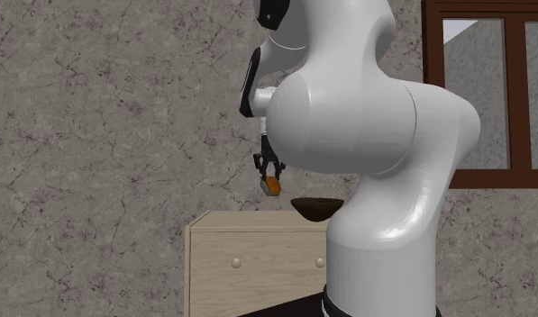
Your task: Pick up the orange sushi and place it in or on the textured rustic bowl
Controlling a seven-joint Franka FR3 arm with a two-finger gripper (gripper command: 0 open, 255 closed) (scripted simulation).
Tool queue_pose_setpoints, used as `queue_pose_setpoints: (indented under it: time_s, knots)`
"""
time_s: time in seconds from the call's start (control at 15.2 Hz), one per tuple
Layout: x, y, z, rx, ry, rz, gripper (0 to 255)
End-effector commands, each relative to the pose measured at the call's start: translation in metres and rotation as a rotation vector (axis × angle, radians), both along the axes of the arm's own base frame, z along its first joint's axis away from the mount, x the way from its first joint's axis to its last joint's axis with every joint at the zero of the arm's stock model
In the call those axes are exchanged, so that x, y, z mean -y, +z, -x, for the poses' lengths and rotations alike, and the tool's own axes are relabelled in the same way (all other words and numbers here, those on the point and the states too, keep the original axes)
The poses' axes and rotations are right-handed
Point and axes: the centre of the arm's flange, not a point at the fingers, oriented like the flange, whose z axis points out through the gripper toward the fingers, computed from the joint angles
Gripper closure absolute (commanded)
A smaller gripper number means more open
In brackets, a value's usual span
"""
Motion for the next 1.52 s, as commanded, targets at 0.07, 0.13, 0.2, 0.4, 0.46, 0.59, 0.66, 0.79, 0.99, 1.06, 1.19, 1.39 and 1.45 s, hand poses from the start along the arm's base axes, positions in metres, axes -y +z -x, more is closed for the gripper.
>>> queue_pose_setpoints:
  time_s: [0.07,0.13,0.2,0.4,0.46,0.59,0.66,0.79,0.99,1.06,1.19,1.39,1.45]
  knots:
    - [0.0,0.015,0.0,0.0,0.0,0.0,255]
    - [0.0,0.017,0.0,0.0,0.0,0.0,255]
    - [0.009,0.017,0.01,0.0,0.0,0.0,255]
    - [0.034,0.017,0.041,0.0,0.0,0.0,255]
    - [0.042,0.016,0.051,0.0,0.0,0.0,255]
    - [0.059,0.016,0.071,0.0,0.0,0.0,255]
    - [0.068,0.016,0.081,0.0,0.0,0.0,255]
    - [0.085,0.015,0.102,0.0,0.0,0.0,255]
    - [0.113,0.015,0.136,0.0,0.0,0.0,255]
    - [0.113,0.009,0.136,0.0,0.0,0.0,255]
    - [0.113,-0.001,0.136,0.0,0.0,0.0,255]
    - [0.113,-0.017,0.136,0.0,0.0,0.0,255]
    - [0.113,-0.022,0.136,0.0,0.0,0.0,255]
